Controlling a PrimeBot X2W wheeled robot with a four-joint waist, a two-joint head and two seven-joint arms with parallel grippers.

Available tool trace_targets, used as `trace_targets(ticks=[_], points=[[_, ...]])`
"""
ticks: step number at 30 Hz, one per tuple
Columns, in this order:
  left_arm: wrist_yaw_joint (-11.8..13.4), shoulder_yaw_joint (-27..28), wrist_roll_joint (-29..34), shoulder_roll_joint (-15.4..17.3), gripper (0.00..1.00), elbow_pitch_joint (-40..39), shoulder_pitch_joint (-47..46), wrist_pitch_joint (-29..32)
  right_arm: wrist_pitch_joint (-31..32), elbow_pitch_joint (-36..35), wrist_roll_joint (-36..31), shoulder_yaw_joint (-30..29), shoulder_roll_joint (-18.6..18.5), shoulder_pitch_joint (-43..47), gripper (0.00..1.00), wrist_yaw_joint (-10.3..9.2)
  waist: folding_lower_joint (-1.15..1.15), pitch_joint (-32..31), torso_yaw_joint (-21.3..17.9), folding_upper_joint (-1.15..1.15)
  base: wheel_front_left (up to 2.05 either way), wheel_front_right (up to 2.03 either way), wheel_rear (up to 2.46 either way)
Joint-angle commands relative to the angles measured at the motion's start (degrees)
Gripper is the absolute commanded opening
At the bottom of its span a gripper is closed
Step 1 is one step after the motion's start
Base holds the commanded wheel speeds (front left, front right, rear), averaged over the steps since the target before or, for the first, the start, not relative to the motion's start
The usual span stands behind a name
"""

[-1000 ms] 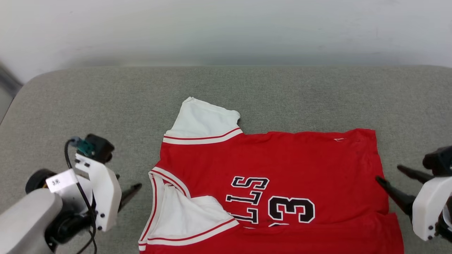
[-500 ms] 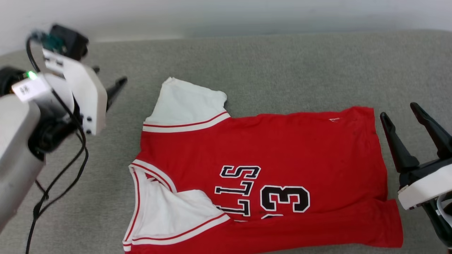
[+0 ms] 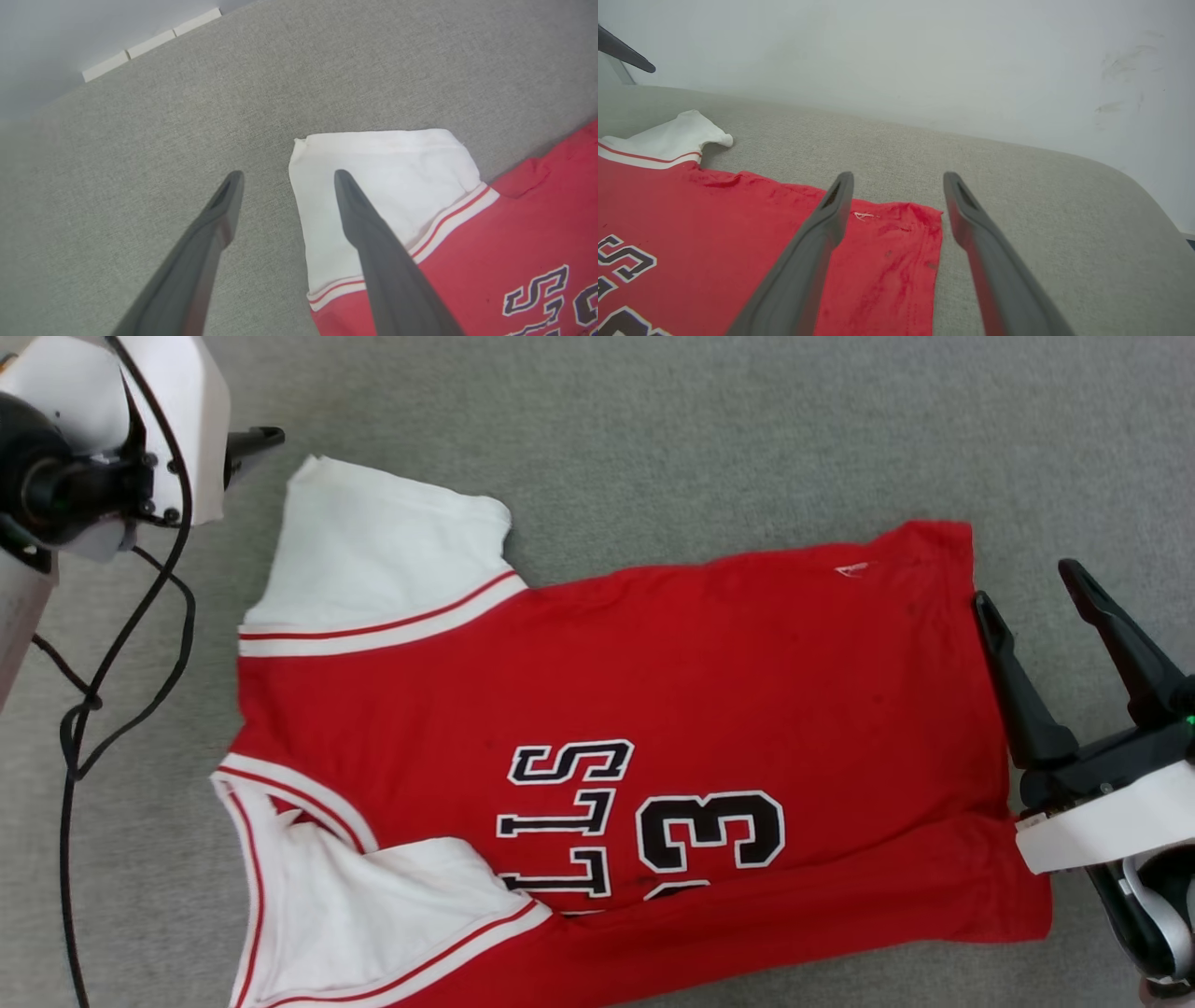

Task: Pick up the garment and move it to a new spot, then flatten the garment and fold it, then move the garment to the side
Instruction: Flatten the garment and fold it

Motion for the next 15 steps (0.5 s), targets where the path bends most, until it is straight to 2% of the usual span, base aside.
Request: trace_targets(ticks=[1, 8, 15], points=[[0.3, -0.5, 0.1, -0.1, 1.0, 1.0, -1.4, 1.8, -0.2, -0.4, -0.5, 0.4, 0.2, -1.3, 1.0, -0.04, -0.01, 2.9, -2.2, 0.0, 0.0, 0.0, 0.0], [1.7, -1.8, 0.0, -0.6, 1.0, 4.6, -3.3, 7.3, -0.9, 0.4, -0.4, 1.4, 0.4, -3.6, 1.0, -0.04, -0.01, 5.7, -3.8, 0.0, 0.0, 0.0, 0.0], [1.1, -3.5, -0.5, -0.9, 1.0, 7.1, -1.2, 9.6, -1.6, 2.3, 0.2, 2.0, 0.4, -4.9, 1.0, -0.04, -0.01, 7.5, -4.0, 0.0, 0.0, 0.0, 0.0]])
